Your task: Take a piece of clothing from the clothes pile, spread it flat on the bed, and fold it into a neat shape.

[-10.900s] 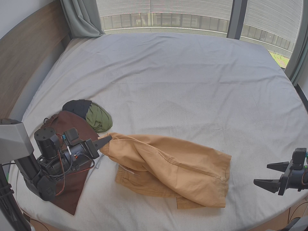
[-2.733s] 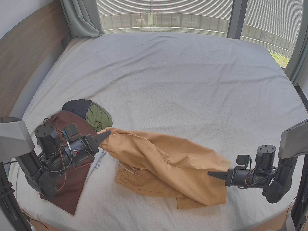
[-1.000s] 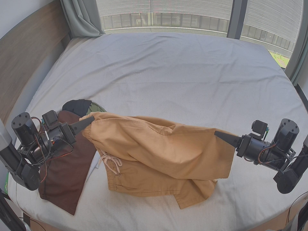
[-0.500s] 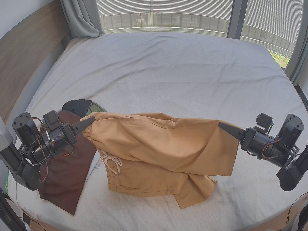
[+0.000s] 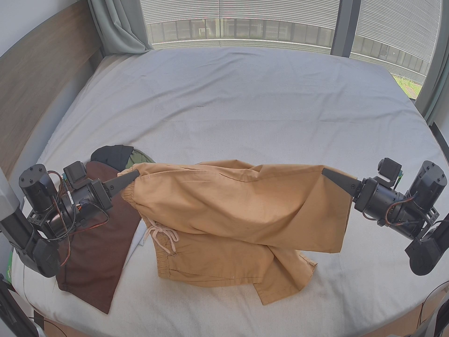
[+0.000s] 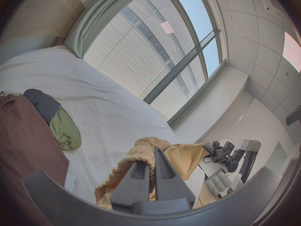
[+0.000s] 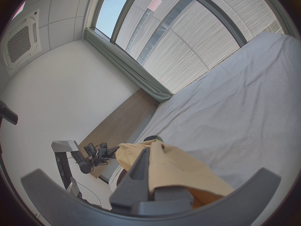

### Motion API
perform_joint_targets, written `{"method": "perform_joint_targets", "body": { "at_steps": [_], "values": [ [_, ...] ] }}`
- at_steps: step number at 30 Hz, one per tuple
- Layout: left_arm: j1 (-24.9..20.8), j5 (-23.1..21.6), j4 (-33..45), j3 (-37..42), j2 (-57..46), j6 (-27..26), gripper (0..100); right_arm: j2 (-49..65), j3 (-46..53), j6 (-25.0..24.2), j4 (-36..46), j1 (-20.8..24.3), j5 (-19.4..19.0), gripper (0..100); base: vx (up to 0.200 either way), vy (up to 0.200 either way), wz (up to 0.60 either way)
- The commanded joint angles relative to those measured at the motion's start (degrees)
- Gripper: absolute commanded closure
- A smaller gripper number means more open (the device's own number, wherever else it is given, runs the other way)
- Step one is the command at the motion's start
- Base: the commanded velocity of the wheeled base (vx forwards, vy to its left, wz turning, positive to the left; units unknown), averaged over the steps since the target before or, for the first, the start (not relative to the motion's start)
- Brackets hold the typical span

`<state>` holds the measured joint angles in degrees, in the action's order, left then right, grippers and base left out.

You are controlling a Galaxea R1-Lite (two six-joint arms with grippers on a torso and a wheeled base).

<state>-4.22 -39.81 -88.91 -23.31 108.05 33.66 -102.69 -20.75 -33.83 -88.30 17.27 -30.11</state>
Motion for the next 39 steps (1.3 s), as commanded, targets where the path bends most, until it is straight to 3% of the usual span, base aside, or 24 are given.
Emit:
{"method": "perform_joint_targets", "body": {
  "at_steps": [1, 39],
  "values": [
    [0.09, 0.0, 0.05, -0.16, 0.15, 0.0, 100, 0.56, -0.52, -0.01, -0.03, -0.75, -0.04, 100, 0.0, 0.0, 0.0],
    [1.41, 1.41, -0.04, -4.9, 3.58, -0.08, 100, 0.39, -2.89, 0.25, -0.03, -7.96, -0.21, 100, 0.0, 0.0, 0.0]
  ]
}}
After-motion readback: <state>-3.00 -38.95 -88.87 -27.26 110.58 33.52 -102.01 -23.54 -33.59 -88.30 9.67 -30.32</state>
